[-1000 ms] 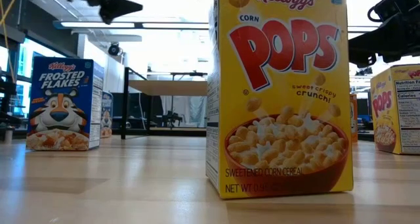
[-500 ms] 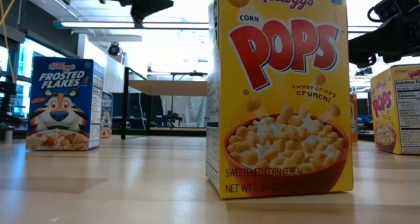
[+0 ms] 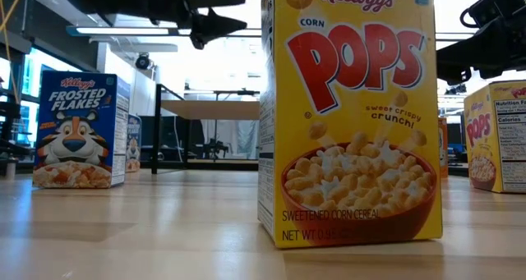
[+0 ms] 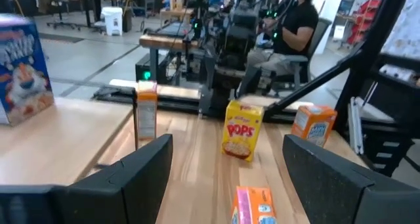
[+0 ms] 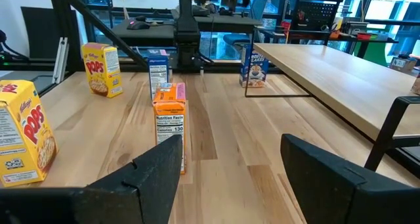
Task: Stack cereal on shelf
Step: Put the middle orange cereal box on the shelf
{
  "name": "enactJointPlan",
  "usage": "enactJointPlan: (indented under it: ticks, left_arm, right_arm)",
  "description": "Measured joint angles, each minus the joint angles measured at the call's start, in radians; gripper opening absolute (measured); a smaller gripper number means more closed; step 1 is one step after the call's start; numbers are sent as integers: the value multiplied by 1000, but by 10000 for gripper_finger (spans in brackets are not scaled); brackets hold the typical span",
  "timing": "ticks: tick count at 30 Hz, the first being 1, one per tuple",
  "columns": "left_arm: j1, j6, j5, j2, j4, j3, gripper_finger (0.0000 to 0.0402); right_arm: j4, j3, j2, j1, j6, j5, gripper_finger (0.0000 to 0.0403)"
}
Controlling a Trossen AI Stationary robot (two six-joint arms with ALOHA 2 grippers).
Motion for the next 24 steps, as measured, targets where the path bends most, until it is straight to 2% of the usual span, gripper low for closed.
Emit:
enactJointPlan:
  ticks: [5,13,24]
  left_arm:
    - [-19,-9,-47,96,49,6,281]
    - [-56,-7,-57,240,25,110,281]
    - [-95,-47,-56,342,29,194,281]
  right_arm:
    - [0,0,0,0,0,0,252]
    - [-2,0,1,0,0,0,252]
    - [-4,0,1,0,0,0,252]
